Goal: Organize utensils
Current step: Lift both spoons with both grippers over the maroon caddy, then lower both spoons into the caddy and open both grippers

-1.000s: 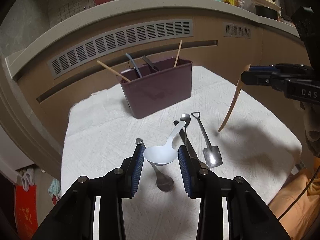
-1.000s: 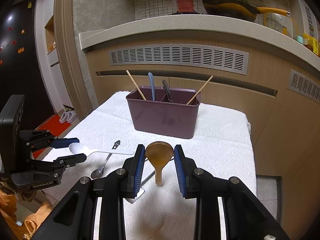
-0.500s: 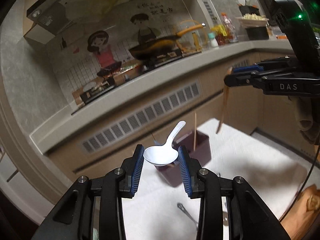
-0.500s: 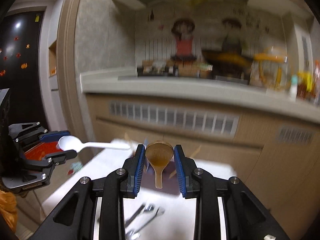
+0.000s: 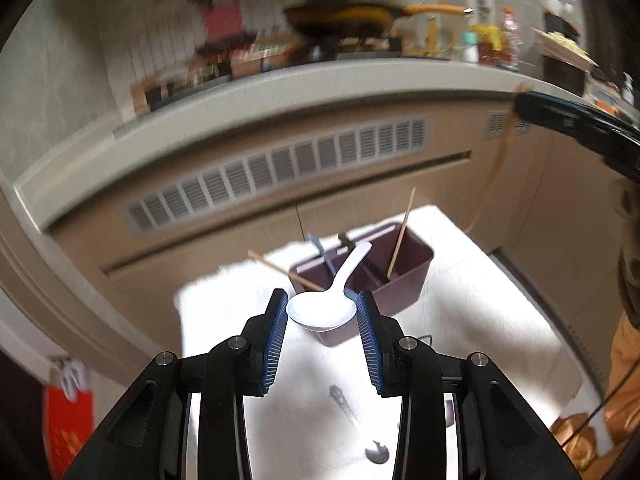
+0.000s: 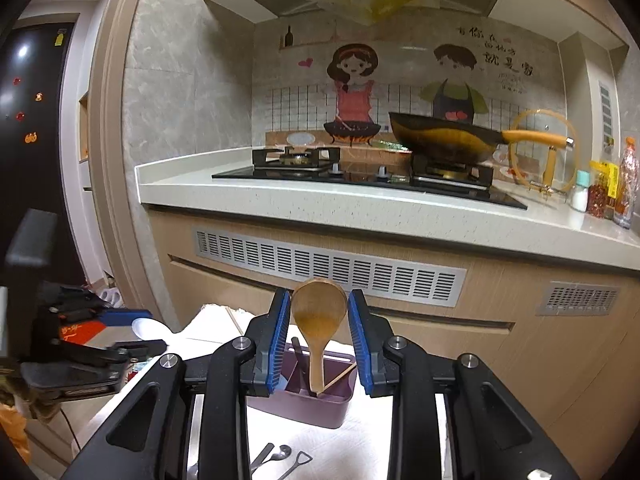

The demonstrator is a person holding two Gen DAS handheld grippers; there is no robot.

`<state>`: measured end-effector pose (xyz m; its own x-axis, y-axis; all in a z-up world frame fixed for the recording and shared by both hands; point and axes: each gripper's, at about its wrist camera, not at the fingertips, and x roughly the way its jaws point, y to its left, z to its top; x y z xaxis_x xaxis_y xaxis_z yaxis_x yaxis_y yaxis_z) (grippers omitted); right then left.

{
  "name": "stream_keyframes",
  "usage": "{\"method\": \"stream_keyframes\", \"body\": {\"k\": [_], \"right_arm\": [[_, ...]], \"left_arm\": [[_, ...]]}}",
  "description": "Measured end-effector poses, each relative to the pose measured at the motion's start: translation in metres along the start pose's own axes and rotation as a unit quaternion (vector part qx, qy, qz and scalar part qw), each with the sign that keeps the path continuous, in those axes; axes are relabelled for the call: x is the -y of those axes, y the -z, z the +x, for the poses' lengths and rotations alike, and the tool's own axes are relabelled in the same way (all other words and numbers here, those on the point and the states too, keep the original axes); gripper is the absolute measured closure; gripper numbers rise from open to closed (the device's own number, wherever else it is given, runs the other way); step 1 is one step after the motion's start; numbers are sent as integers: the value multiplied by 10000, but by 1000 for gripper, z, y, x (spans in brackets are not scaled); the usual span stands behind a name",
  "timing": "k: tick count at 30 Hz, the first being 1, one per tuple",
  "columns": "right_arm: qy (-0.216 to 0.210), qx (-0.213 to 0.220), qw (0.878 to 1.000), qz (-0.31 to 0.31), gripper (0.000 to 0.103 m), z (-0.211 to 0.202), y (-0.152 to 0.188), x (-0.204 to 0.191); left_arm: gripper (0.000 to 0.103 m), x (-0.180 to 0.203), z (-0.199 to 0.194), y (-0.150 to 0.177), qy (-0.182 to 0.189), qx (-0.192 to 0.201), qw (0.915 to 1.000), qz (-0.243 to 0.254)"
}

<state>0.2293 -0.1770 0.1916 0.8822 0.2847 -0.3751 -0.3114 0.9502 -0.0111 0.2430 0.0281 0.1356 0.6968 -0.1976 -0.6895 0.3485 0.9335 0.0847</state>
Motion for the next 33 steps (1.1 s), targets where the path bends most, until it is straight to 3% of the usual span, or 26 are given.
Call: {"method": "stream_keyframes", "body": {"k": [5, 10, 17, 21, 27, 33], "right_arm": [[-70, -195, 9998, 75, 75, 31, 8, 5], [-61, -321, 9993, 160, 75, 67, 25, 11], [-97, -874, 9956, 319, 75, 129, 50, 19], [-117, -1065, 9935, 375, 75, 151, 60, 22], [-142, -1221, 9913, 470, 75, 171, 67, 27], [-130, -1258, 9912, 379, 75, 170, 70, 27]], "left_arm": [[66, -10, 42, 1, 342, -76, 9984, -436], [66, -7, 78, 13, 216, 298, 9974, -617], [65, -2, 129, 22, 328, -214, 9966, -725], [64, -10, 133, 22, 173, -223, 9962, -824], [65, -25, 103, 17, 83, 152, 9966, -800], [65, -27, 100, 13, -181, -150, 9987, -458]]}}
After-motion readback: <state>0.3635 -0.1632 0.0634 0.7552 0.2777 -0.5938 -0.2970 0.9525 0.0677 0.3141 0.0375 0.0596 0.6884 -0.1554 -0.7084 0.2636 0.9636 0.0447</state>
